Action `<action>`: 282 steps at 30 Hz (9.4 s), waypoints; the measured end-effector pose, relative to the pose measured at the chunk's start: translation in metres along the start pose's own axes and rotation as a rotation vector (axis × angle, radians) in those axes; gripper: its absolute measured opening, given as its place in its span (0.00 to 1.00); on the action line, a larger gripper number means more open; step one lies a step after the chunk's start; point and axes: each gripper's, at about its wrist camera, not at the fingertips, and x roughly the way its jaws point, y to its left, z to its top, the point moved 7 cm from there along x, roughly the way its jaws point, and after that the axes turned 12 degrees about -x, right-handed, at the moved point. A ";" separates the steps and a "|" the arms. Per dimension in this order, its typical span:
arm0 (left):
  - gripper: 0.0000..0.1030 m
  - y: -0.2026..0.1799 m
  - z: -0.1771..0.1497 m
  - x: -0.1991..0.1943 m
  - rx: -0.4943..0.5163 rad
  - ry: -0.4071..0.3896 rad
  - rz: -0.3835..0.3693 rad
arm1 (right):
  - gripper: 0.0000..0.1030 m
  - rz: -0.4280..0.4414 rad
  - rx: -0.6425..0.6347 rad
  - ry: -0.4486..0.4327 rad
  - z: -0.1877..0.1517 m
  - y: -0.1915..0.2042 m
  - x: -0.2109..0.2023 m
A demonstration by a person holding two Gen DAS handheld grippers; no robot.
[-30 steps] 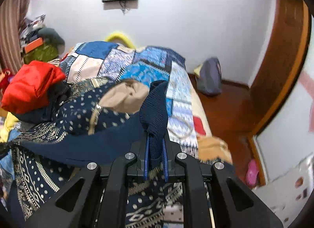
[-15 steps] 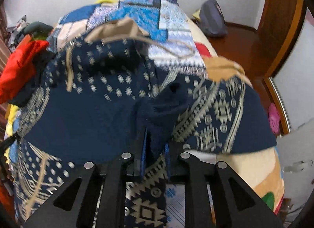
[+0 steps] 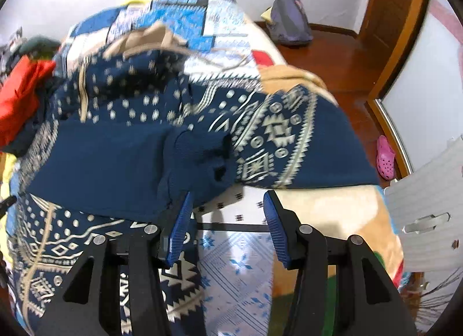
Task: Fold large clothes
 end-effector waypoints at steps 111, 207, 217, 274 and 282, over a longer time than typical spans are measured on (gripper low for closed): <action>0.74 -0.346 0.007 -0.066 0.564 -0.085 -0.359 | 0.46 -0.104 -0.058 -0.130 0.017 -0.028 -0.049; 0.42 0.038 0.013 0.000 -0.412 -0.016 -0.237 | 0.53 0.065 -0.097 0.092 0.026 0.070 0.069; 0.42 -0.037 0.043 -0.033 -0.003 -0.150 -0.094 | 0.53 -0.015 -0.220 -0.015 0.054 0.083 0.031; 0.12 -0.267 0.200 0.048 0.218 -0.056 -0.292 | 0.07 0.217 -0.095 -0.207 0.237 0.100 0.049; 0.11 -0.226 0.148 -0.039 0.250 -0.106 -0.381 | 0.07 0.261 -0.230 -0.268 0.178 0.136 -0.027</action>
